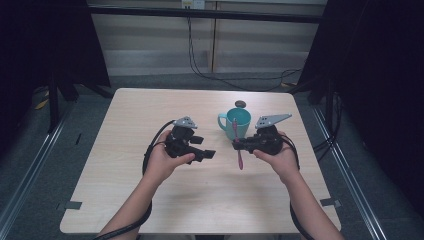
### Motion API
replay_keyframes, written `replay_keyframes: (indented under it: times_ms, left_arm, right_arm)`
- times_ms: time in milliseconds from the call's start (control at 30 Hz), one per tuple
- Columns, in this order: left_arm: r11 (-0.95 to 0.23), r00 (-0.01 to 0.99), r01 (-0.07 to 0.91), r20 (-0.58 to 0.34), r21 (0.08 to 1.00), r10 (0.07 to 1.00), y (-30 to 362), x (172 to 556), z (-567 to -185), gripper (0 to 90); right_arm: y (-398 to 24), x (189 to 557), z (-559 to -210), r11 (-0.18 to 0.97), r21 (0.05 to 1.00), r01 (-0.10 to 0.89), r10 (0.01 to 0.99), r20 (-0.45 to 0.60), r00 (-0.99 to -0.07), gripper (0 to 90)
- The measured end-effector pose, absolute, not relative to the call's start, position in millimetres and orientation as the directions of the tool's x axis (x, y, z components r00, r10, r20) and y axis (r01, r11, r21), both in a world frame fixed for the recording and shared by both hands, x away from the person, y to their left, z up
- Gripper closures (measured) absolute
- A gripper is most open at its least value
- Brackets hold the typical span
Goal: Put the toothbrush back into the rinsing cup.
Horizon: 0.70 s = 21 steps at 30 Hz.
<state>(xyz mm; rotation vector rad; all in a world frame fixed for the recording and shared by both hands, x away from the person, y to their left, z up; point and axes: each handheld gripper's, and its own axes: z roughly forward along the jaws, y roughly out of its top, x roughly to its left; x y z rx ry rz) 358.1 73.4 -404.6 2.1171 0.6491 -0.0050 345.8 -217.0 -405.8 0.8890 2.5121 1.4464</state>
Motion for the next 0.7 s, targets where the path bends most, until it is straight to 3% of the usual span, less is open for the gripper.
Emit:
replay_keyframes:
  times_ms: [300, 700]
  left_arm:
    - [-0.489, 0.829, 0.507, -0.245, 0.710, 0.503, 89, 355, -423, 17.9]
    - [-0.490, 0.816, 0.515, -0.226, 0.703, 0.533, 110, 345, -440, 18.3]
  right_arm:
    - [-221, 350, -396, 0.356, 0.833, 0.424, 0.563, 0.171, -0.809, 81.5]
    - [-222, 356, -389, 0.323, 0.844, 0.427, 0.590, 0.174, -0.789, 81.5]
